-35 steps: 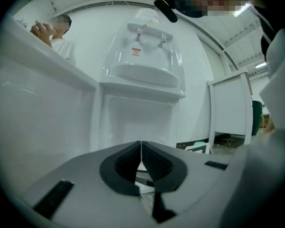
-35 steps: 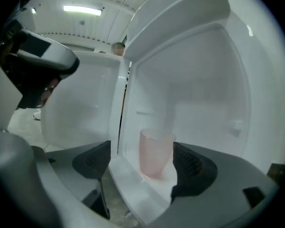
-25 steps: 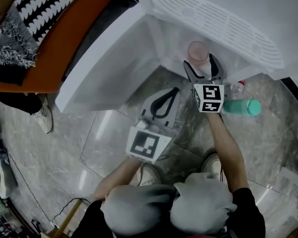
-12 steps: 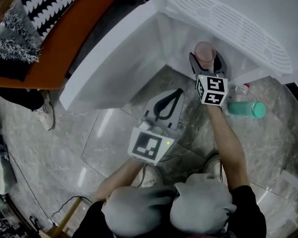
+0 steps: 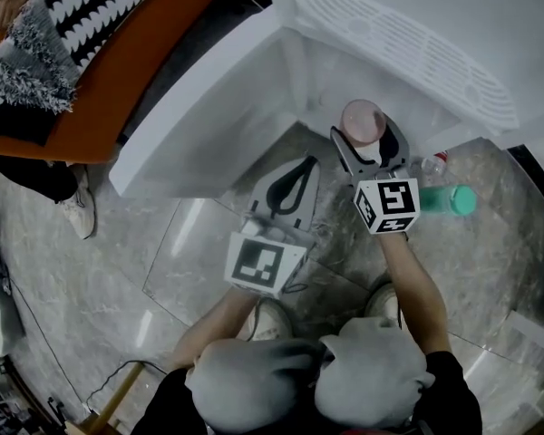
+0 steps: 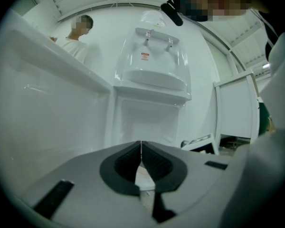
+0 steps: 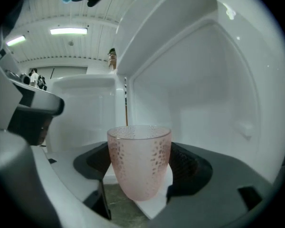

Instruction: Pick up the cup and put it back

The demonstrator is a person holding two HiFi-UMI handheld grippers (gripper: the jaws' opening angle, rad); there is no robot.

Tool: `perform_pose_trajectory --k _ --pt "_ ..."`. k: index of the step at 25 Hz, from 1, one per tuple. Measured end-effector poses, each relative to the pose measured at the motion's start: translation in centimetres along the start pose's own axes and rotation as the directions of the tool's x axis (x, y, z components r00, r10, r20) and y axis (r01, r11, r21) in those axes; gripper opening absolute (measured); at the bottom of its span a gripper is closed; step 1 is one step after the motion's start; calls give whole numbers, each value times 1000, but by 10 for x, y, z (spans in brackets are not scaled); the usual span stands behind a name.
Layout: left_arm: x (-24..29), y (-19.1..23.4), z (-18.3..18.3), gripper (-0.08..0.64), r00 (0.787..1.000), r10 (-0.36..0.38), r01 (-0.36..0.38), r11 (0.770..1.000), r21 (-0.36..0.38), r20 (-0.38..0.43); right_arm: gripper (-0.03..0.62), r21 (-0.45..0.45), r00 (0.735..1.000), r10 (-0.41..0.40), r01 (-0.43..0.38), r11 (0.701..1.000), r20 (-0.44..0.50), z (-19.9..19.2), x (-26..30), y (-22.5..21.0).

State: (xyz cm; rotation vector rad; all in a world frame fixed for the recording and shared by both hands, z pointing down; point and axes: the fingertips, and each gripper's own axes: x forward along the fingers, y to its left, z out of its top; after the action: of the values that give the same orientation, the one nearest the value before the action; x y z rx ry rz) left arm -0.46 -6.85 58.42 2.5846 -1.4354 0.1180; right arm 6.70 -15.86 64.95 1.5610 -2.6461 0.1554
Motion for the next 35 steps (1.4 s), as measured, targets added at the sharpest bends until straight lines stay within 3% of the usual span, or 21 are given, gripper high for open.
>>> perform_pose_trajectory --k 7,14,23,29,35 --pt "-2 3 7 14 999 32 -32 999 8 15 380 -29 983 180 -180 983 30 45 -64 56" --pt "-6 1 12 14 999 27 -30 998 57 43 380 -14 975 216 -215 976 44 76 -101 66" --pt "-9 12 34 14 997 77 -77 997 6 11 380 -30 967 255 -255 966 -1 116 -107 60" --pt "-43 26 124 14 983 181 -182 981 -66 -25 380 -3 946 319 -320 947 -50 213 -124 78" --pt "-95 6 273 14 977 211 -213 975 -60 -30 380 21 942 327 -326 945 -75 351 -147 113"
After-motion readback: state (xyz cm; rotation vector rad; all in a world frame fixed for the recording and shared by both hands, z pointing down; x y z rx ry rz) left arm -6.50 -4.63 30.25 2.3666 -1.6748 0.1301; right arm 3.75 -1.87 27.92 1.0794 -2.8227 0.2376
